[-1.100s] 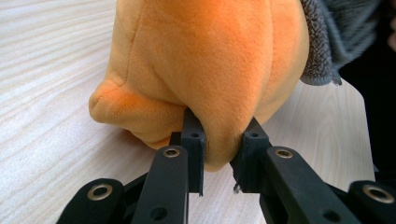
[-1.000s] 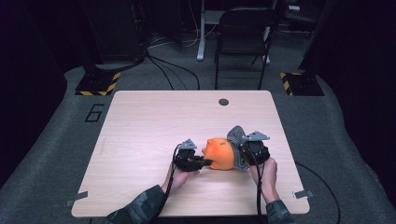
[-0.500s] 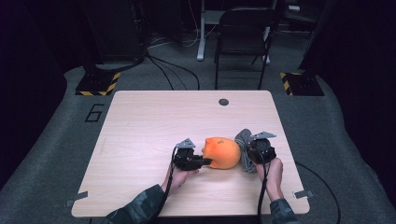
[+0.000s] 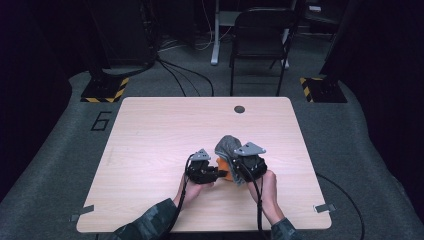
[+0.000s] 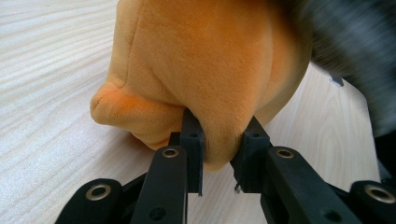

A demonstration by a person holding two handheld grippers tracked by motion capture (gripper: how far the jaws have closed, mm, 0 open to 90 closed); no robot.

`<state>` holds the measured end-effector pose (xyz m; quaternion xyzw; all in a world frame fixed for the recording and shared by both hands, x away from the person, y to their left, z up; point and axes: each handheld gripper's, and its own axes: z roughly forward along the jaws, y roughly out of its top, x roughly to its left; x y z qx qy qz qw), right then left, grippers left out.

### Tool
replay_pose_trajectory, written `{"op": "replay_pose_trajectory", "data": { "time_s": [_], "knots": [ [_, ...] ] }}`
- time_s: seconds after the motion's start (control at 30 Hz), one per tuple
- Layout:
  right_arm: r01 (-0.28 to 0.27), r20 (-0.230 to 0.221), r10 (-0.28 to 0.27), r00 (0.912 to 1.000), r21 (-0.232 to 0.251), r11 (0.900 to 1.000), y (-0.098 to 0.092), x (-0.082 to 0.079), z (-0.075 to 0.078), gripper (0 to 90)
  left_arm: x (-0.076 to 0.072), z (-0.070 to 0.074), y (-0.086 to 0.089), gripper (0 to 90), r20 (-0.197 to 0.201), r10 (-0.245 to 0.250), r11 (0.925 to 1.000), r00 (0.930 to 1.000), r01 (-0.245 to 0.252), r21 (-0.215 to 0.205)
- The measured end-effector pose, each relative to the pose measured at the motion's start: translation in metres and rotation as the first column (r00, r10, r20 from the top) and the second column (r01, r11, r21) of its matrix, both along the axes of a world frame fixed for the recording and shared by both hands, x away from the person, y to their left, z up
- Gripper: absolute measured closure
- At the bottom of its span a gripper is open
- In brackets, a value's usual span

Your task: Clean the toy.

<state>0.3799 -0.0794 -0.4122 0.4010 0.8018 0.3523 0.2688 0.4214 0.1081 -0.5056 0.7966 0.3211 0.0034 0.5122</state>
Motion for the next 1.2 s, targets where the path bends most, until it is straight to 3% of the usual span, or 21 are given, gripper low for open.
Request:
{"op": "replay_pose_trajectory", "data": {
  "time_s": [0.1,0.33,0.57,1.0,1.2],
  "knots": [
    [0.012,0.019,-0.011,0.9997,-0.04,0.999,-0.002,0.004,-0.011,73.0,0.001,-0.001,0.0,76.2,0.001,-0.004,1.0,1.0,0.004,-0.005],
    [0.007,0.042,-0.003,0.9991,-0.085,0.996,-0.005,0.004,-0.012,72.7,0.001,-0.001,0.0,76.1,0.005,-0.015,0.9999,0.9999,0.015,-0.004],
    [0.036,0.04,-0.033,0.9986,-0.059,0.998,-0.02,0.008,-0.013,71.8,0.001,0.0,-0.003,75.9,0.016,-0.016,0.9998,0.9998,0.016,-0.009],
    [0.086,-0.003,-0.086,0.9963,-0.018,0.996,-0.05,0.014,-0.019,69.4,0.002,-0.001,-0.003,75.9,0.004,-0.018,0.9997,0.9998,0.018,-0.017],
    [0.081,-0.025,-0.081,0.9964,0.018,0.997,-0.055,0.018,-0.025,60.8,0.002,-0.003,-0.002,75.8,-0.01,-0.021,0.9996,0.9997,0.02,-0.017]
  ]
}}
